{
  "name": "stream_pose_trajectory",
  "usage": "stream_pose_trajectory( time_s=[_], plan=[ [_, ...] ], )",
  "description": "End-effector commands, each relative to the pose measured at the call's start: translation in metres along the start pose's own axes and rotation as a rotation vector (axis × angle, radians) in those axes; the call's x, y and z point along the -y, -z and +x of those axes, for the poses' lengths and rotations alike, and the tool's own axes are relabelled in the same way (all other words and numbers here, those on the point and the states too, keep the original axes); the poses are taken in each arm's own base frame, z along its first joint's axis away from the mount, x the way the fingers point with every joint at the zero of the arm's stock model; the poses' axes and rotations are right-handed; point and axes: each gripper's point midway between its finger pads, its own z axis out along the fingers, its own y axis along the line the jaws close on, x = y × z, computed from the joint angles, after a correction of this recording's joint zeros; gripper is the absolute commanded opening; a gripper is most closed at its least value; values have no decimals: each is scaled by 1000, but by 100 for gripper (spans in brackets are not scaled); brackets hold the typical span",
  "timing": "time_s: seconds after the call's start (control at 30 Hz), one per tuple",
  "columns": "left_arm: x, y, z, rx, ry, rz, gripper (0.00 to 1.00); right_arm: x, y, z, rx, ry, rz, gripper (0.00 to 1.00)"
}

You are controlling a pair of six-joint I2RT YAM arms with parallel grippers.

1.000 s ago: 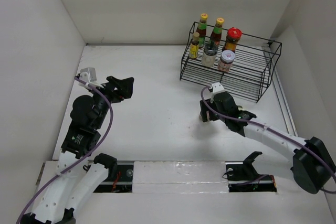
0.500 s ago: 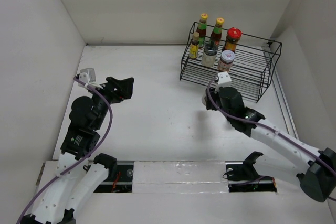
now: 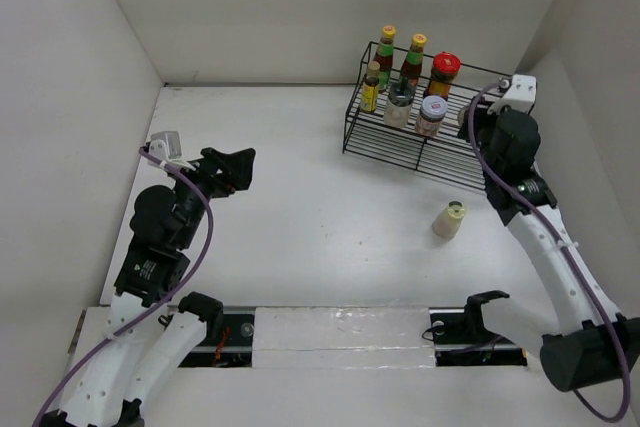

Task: Organize the condiment bottles

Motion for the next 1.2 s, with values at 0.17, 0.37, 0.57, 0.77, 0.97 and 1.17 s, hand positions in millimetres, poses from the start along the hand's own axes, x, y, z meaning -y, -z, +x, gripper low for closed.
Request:
stream_pose_trajectory(
  time_s=[0.17,0.37,0.57,0.77,0.97,1.17],
  plan=[
    [3,0,-9,43,-10,17,85,6,-61,-1,-23,-17,-68,51],
    [4,0,-8,38,-10,25,85,5,-74,37,-116,-26,-92,53],
    [3,-3,-6,27,-11,19,85,4,-74,45,-128,-28,-113,63],
    [4,-3,-5,23,-11,27,85,10,-76,53,-147,-39,-103,71],
    [4,-3,-5,23,-11,27,85,10,-67,49,-129,-41,-111,72],
    [4,-3,-5,23,-11,27,85,19,-21,1,25,-56,-74,79]
  ],
)
